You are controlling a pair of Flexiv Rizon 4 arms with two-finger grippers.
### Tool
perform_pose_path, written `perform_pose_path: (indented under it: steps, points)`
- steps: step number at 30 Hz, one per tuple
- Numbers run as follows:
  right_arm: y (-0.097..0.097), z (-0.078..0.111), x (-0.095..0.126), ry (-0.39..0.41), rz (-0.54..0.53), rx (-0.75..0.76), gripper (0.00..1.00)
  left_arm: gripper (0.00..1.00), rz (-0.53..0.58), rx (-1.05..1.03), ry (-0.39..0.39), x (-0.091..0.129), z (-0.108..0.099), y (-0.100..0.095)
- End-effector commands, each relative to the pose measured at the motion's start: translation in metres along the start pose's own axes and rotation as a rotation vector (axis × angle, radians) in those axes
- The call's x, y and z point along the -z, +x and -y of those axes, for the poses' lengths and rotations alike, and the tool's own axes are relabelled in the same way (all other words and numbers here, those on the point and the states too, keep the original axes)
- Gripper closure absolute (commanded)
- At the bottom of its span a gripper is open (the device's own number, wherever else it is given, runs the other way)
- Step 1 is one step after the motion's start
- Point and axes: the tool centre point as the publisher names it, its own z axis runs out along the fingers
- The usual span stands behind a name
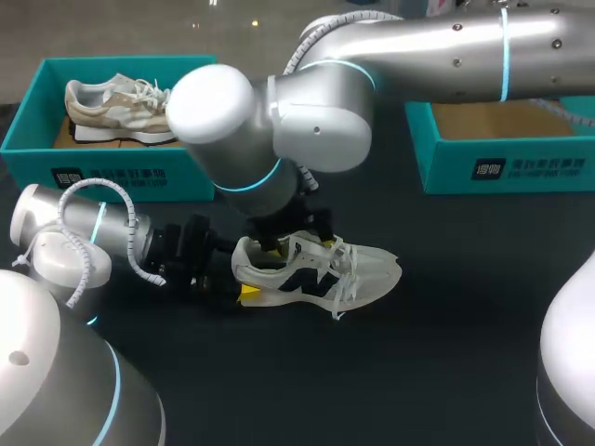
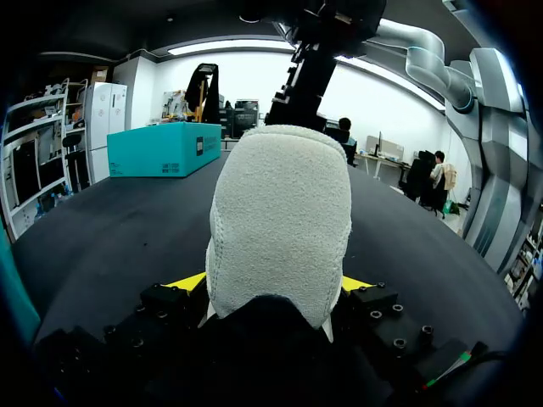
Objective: Take the shoe out of the shoebox, open the shoe tongue, remove and reinsert the insole, then place the shoe into the shoebox
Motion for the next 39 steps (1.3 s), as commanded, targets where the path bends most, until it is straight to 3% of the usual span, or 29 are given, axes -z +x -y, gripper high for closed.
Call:
perform_pose_path:
  steps: [1, 6, 9, 12, 15, 17, 25, 32, 39]
  points:
    - [-0.003, -0.003, -0.004, 0.015, 0.024, -0.018, 0.55, 1.00, 0.000, 0.001, -0.005, -0.002, -0.005, -0.001]
    - [-0.016, -0.001, -0.007, 0.041, 0.032, -0.043, 0.64, 1.00, 0.000, 0.001, -0.005, -0.002, -0.005, -0.001]
    - [-0.025, -0.001, -0.009, 0.064, 0.028, -0.063, 0.76, 1.00, 0.000, 0.001, -0.005, -0.002, -0.005, -0.001]
    - [-0.037, -0.001, -0.006, 0.088, 0.007, -0.081, 0.96, 1.00, 0.000, 0.001, -0.005, -0.002, -0.005, -0.001]
    - [-0.051, -0.002, -0.002, 0.141, -0.048, -0.076, 0.94, 1.00, 0.000, 0.001, -0.005, -0.002, -0.005, -0.001]
    - [-0.060, -0.005, 0.001, 0.165, -0.085, -0.056, 1.00, 1.00, 0.000, 0.001, -0.005, -0.002, -0.005, -0.001]
    - [-0.104, -0.016, -0.001, 0.168, -0.146, -0.061, 1.00, 1.00, 0.000, 0.001, -0.005, -0.002, -0.005, -0.001]
    - [-0.128, -0.012, -0.021, 0.190, -0.121, -0.076, 1.00, 1.00, 0.000, 0.001, -0.005, -0.002, -0.005, -0.001]
    - [-0.138, 0.000, -0.053, 0.214, -0.083, -0.147, 1.00, 1.00, 0.000, 0.001, -0.005, -0.002, -0.005, -0.001]
